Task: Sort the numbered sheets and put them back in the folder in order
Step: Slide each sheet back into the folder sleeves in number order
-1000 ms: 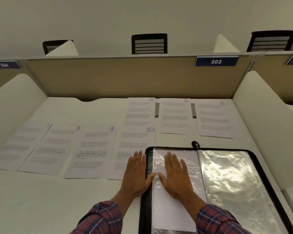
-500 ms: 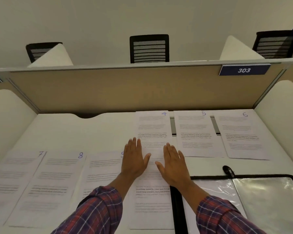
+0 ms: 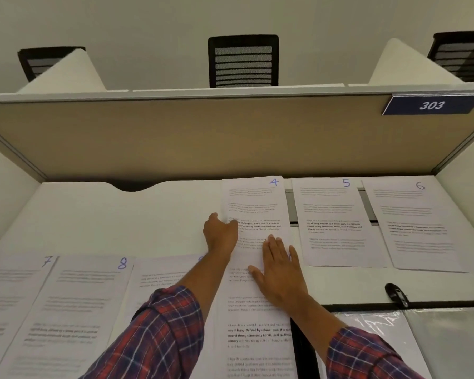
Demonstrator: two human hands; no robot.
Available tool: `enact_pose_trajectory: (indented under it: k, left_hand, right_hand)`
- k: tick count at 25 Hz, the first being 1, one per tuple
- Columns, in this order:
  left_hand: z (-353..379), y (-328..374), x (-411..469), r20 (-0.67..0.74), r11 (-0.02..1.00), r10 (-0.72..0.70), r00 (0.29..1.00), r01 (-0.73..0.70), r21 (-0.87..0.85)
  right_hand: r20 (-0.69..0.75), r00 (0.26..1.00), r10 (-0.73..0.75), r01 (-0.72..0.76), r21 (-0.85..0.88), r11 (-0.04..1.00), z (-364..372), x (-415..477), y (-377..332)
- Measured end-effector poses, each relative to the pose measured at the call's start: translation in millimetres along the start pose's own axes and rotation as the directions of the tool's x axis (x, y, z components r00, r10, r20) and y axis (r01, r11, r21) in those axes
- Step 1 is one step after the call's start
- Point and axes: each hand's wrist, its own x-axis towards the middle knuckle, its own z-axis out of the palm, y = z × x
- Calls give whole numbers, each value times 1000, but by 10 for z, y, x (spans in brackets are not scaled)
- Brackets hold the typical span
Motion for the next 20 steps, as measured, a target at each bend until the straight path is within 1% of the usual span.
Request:
enact_pose_trajectory:
  k: [2,3,5,8,11,13,15,18,20]
  left_hand:
    - [-5,80,66,-10,986,-86,996,84,-143]
    - [-6,101,104,-7,980,-107,994,104,-170]
    - [-6,123,205,9,991,-74,997,75,-115]
    - [-16,173,308,67,999,39,997,-40,11]
    - [-84,299,260,56,978,194,979,-198,72]
    - [-160,376,204,45,935,336,941,-339,105]
    - [-246,433,160,46,880,463,885,-465,100]
    - [-389,502,82,22,812,582,813,-582,40]
    - [-481,542,15,-13,781,624,781,-624,10]
  right_hand:
    - [-4,1000,-1,1,5,1000,17,-3,8]
    - [-4,1000,1,-1,7,1000,21,-2,12]
    - [-11,1000,3,-3,10,1000,12,3,13]
    - [-1,1000,-11,11,-11,1000,28,9,47]
    - [-75,997,-23,20,-35,999,97,-22,91]
    - [-140,990,-16,9,-51,999,121,-55,110]
    - [-188,982,-13,6,-35,999,82,-87,109]
    - [-203,979,26,-18,40,999,-24,-114,69]
    - [-204,977,61,-31,145,989,-97,-143,39]
